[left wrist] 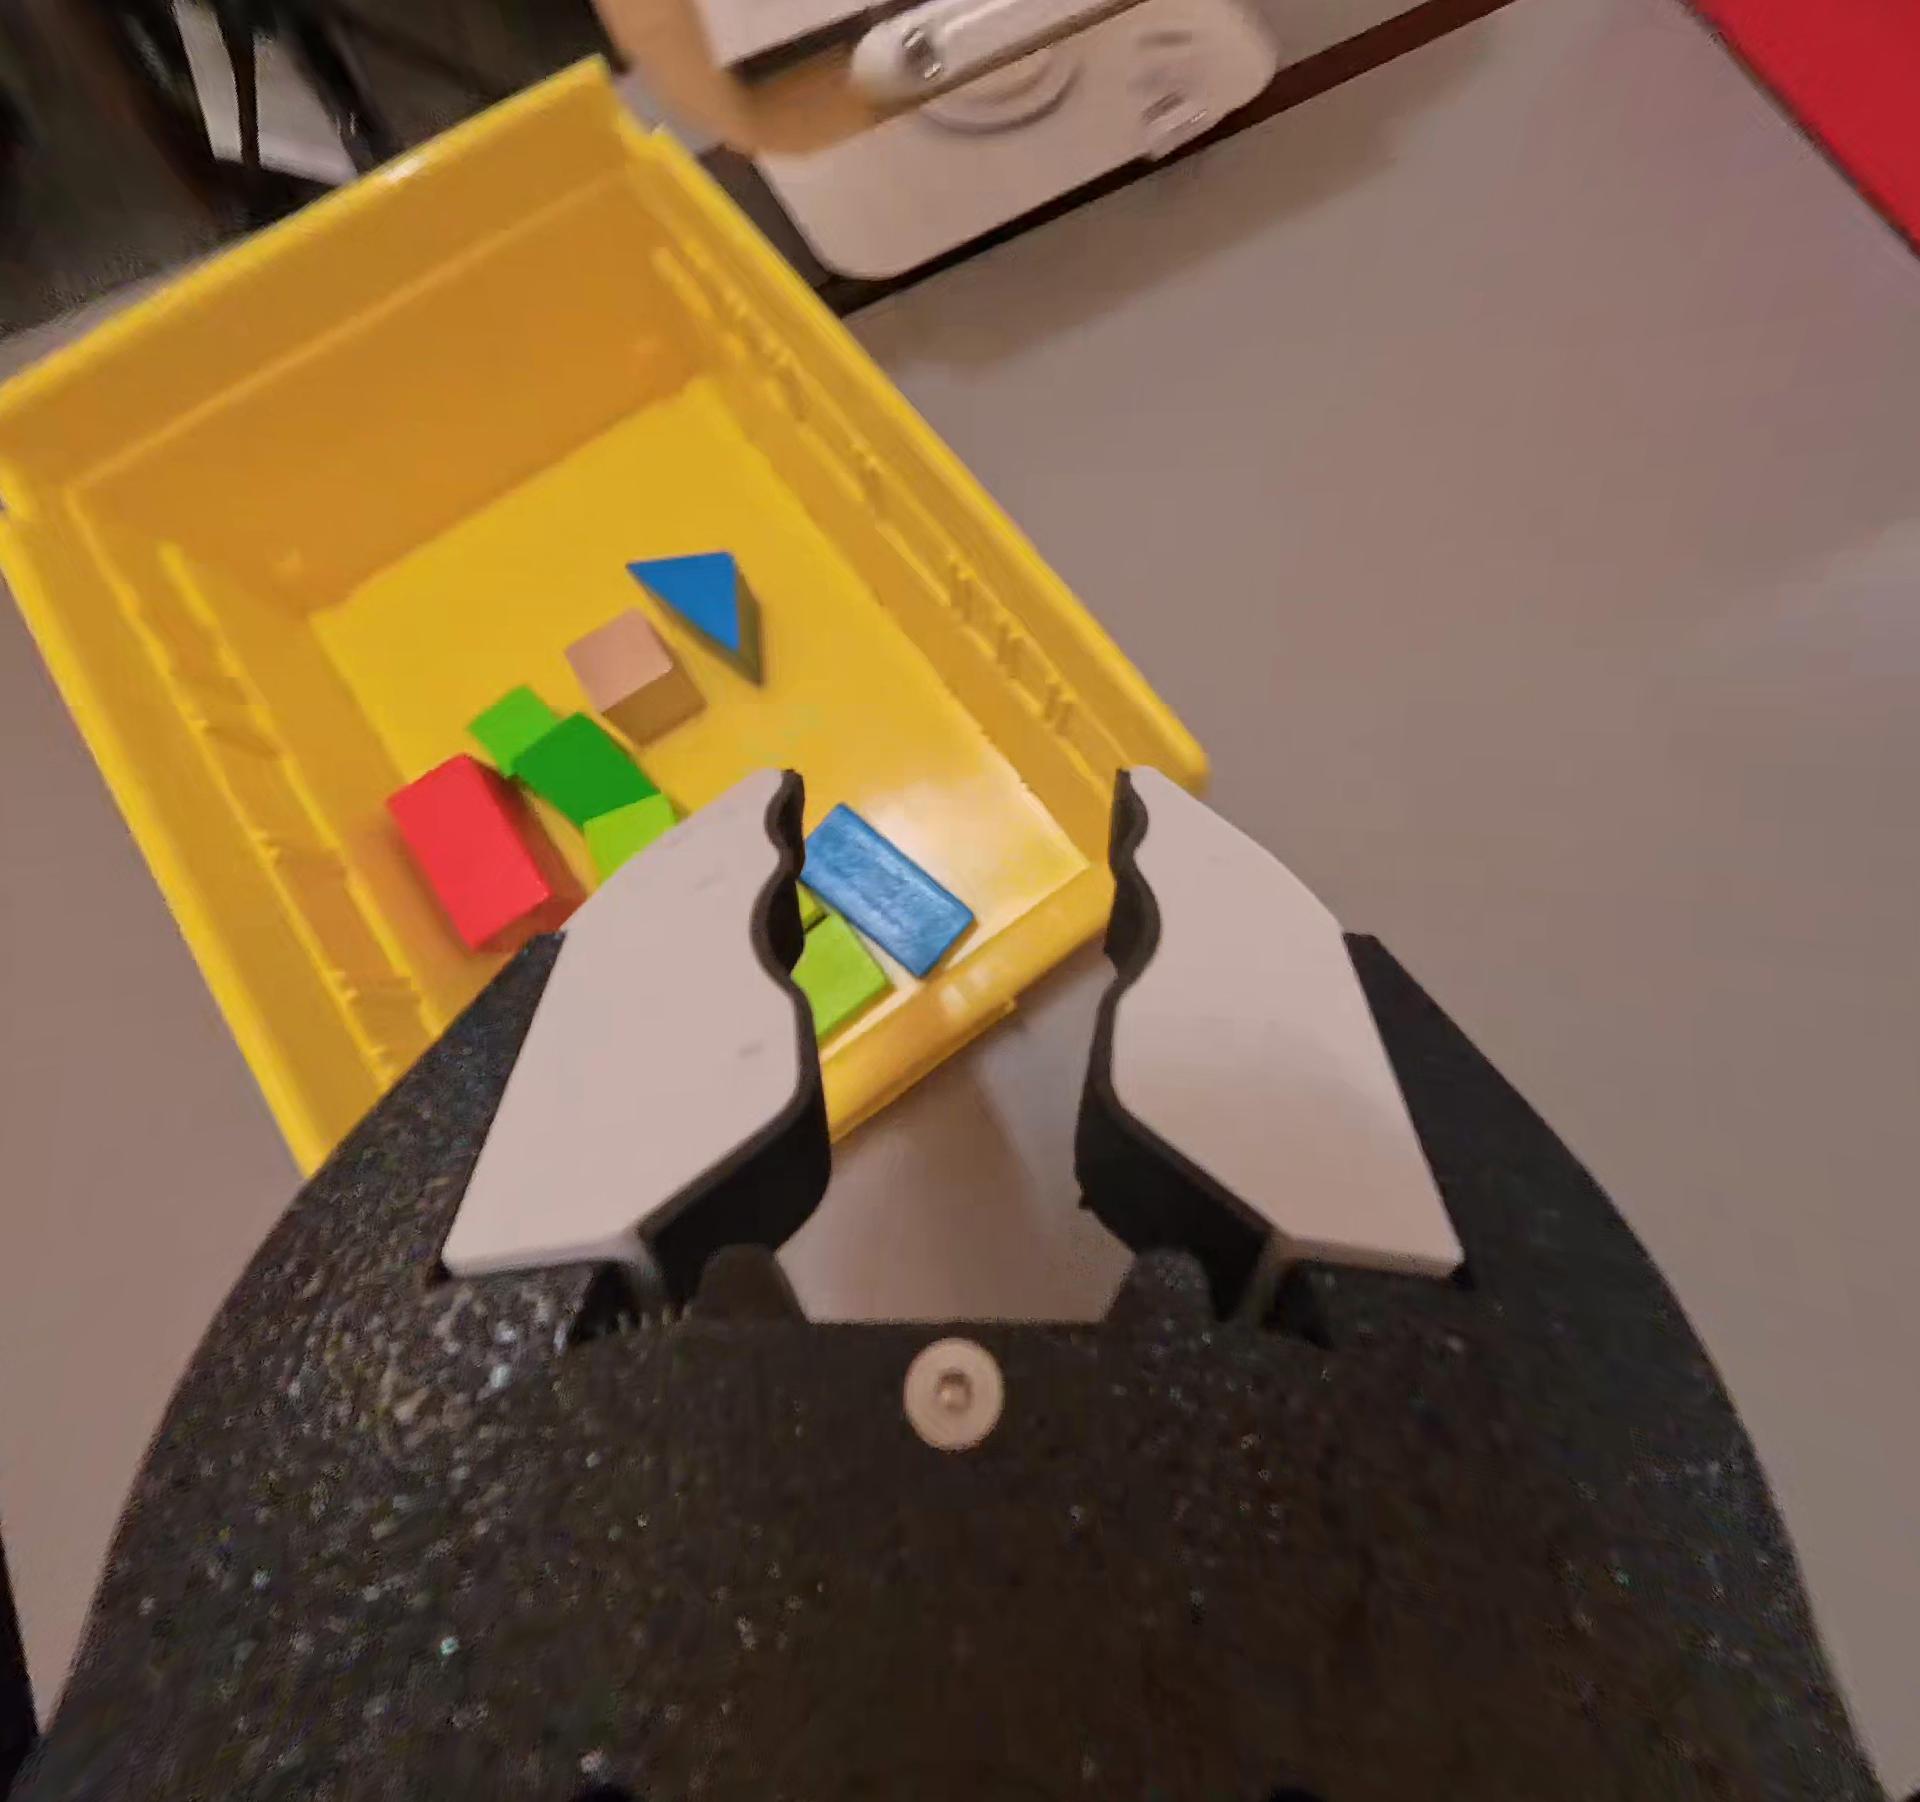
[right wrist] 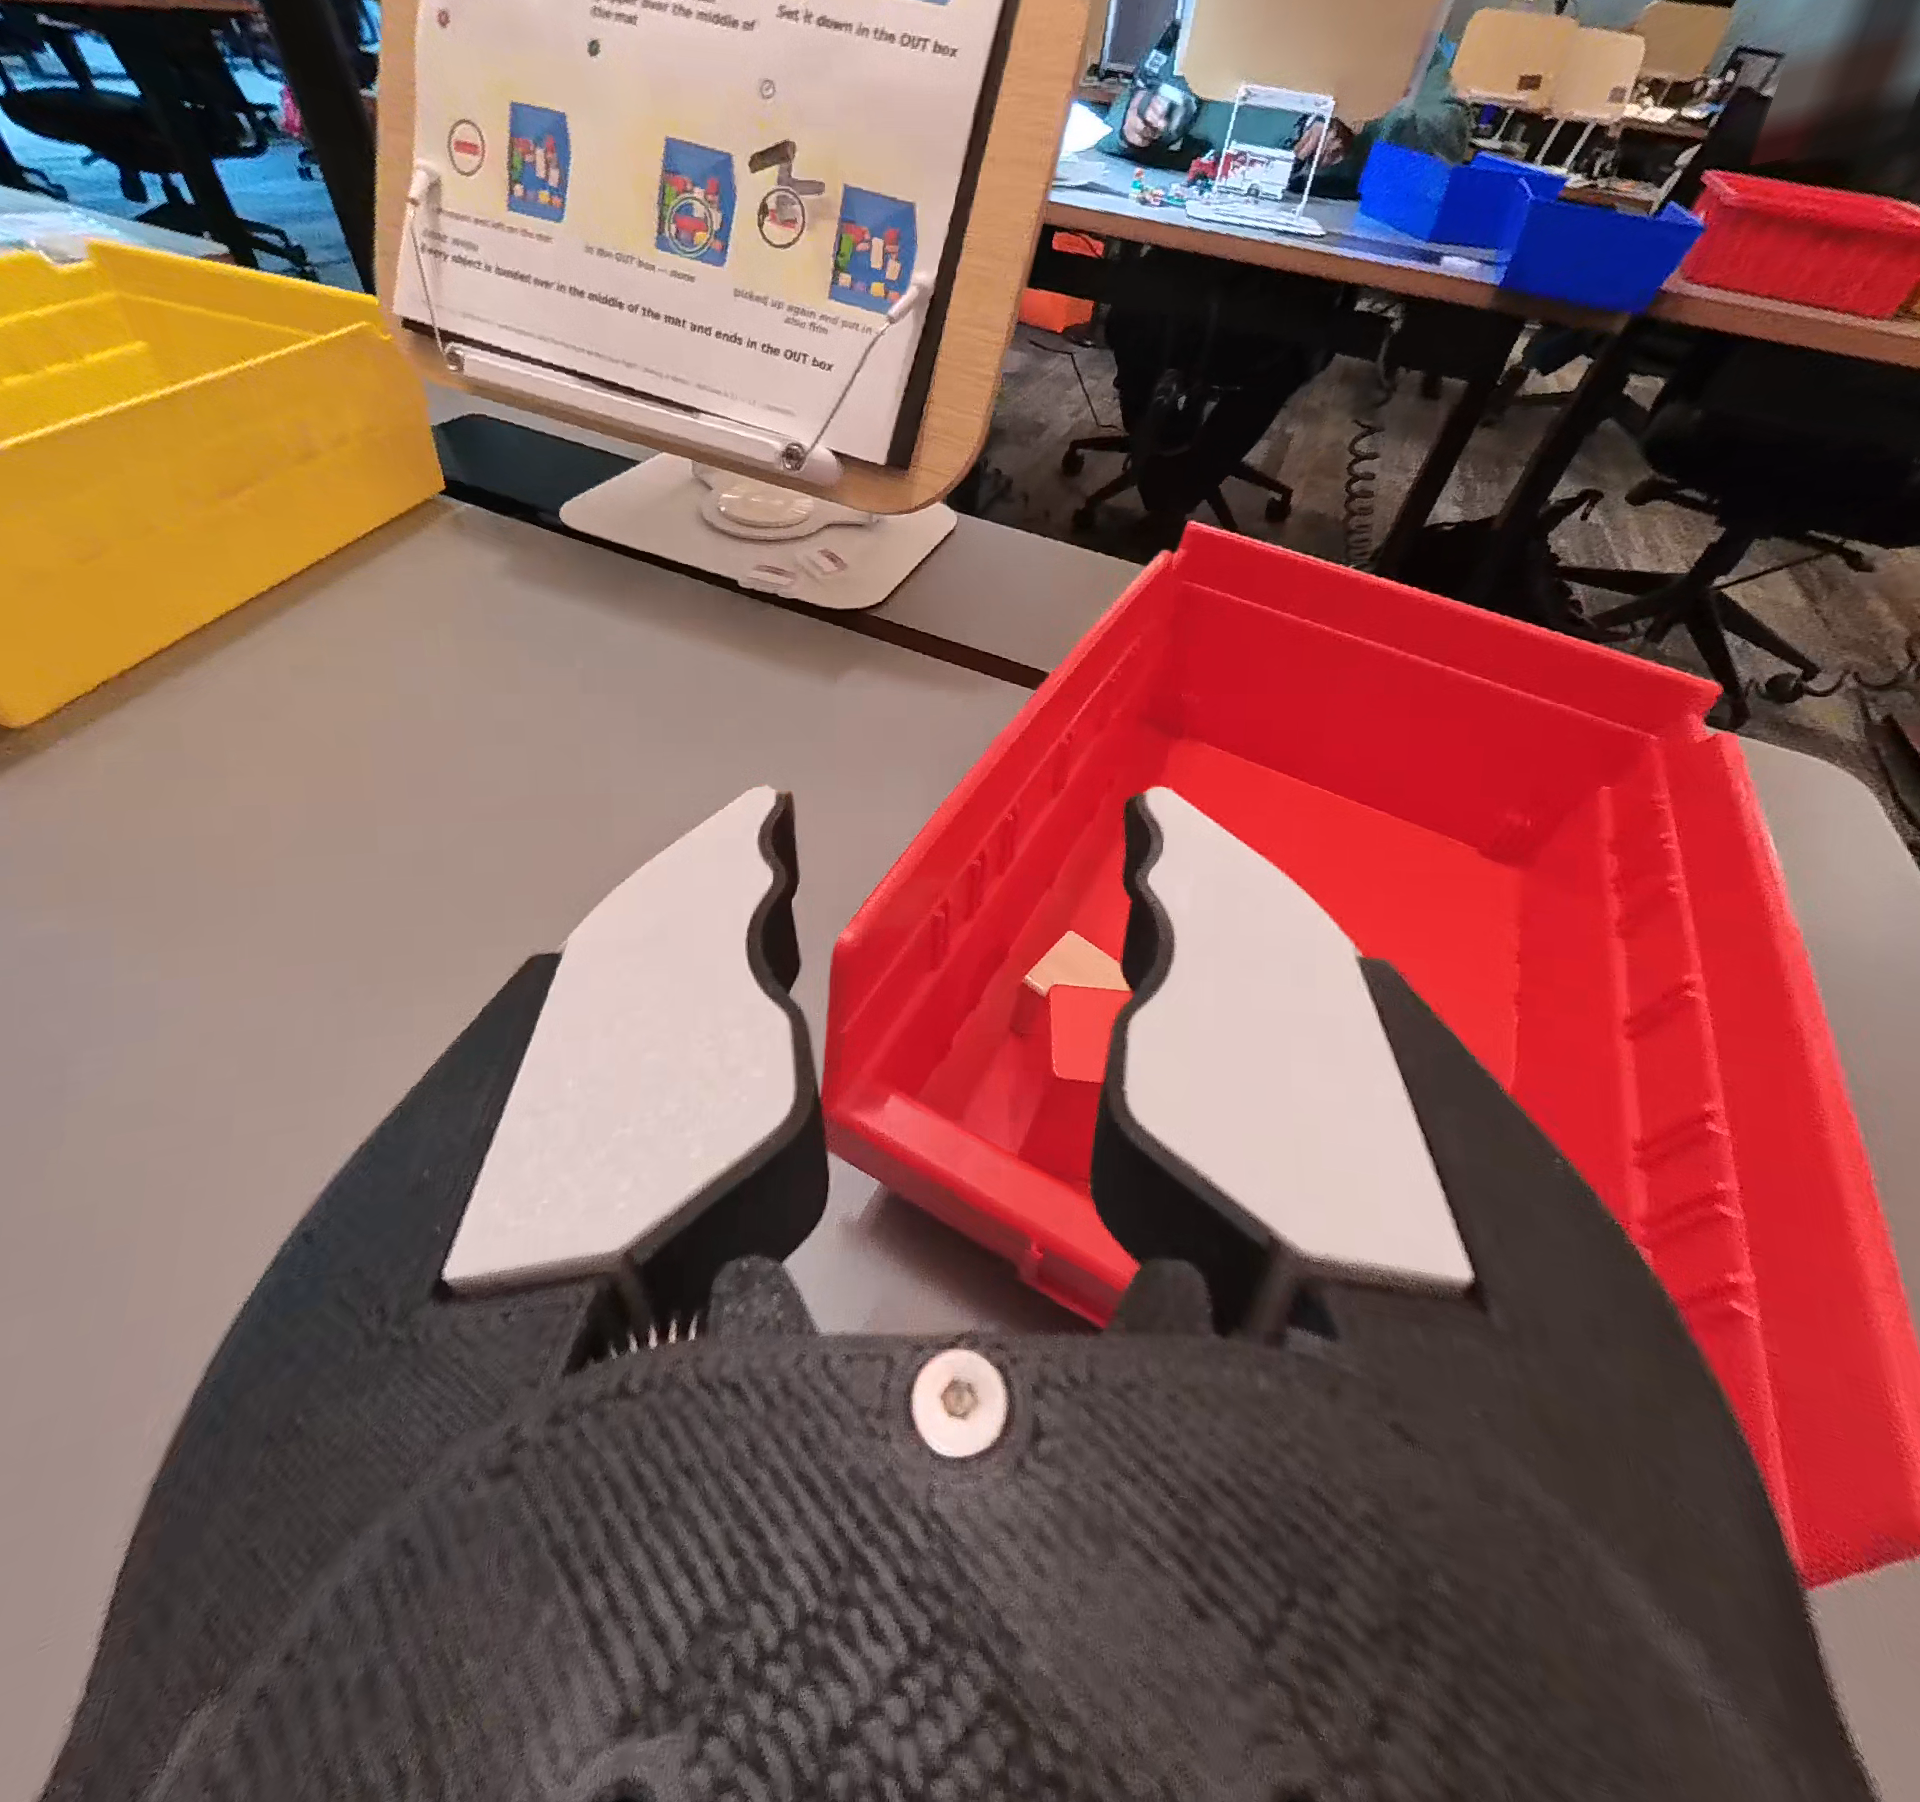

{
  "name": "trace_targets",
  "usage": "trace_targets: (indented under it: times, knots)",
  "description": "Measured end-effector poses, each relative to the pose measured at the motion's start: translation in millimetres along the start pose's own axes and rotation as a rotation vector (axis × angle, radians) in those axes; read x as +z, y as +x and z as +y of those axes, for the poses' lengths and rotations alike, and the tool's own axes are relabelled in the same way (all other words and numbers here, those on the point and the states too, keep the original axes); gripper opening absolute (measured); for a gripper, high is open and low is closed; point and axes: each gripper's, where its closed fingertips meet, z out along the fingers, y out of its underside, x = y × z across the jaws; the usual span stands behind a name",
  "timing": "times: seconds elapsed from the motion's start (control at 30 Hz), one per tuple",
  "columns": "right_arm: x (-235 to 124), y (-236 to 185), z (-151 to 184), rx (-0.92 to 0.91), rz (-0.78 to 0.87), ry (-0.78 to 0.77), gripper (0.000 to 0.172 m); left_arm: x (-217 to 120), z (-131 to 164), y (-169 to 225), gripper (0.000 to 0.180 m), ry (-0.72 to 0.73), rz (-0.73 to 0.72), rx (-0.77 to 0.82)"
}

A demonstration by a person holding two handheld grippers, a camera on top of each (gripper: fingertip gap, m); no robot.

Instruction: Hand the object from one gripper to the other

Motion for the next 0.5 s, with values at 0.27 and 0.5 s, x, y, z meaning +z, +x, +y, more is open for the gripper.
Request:
trace_targets:
  times: [0.27,0.5]
  knots:
    - [1.9,-5.7,-0.4,-0.066,-0.002,-0.004,0.058,54.6,-3.7,-33.7,0.056,-0.274,-0.037,-0.199]
    - [6.6,-8.0,5.8,-0.075,-0.018,-0.017,0.059,119.8,-2.2,-54.4,0.064,-0.503,-0.036,-0.467]
